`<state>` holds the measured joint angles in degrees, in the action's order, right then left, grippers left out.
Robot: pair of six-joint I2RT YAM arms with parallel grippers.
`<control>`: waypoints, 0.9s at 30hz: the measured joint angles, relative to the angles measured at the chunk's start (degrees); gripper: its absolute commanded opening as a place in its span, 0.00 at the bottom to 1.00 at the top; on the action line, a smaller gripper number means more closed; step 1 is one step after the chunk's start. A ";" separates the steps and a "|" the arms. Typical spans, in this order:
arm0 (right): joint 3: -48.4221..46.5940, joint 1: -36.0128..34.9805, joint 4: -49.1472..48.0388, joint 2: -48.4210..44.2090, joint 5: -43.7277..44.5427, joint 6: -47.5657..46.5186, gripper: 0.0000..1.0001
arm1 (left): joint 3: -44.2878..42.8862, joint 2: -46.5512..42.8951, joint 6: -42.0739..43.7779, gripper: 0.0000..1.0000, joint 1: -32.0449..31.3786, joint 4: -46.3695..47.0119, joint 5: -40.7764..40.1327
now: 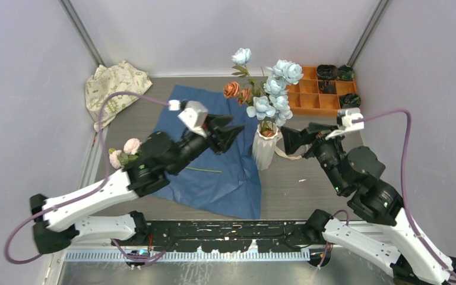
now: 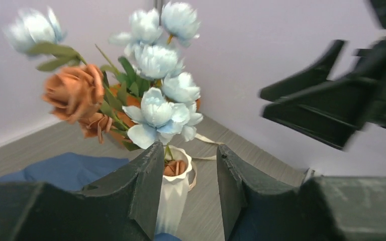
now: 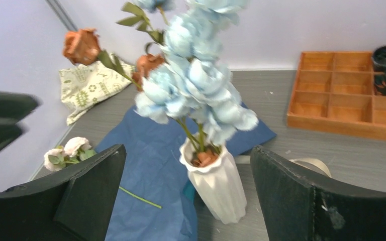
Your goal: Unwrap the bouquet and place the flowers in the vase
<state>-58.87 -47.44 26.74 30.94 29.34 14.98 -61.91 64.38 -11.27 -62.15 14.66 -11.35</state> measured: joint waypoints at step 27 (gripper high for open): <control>-57.48 -23.37 15.82 89.68 -21.14 -0.79 0.78 | -9.53 -36.50 0.63 0.35 -6.08 -38.97 -74.53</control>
<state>-116.36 -70.81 42.57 120.62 8.21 14.20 -71.44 27.88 -10.63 -68.23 -24.32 -85.89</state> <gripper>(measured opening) 0.848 0.345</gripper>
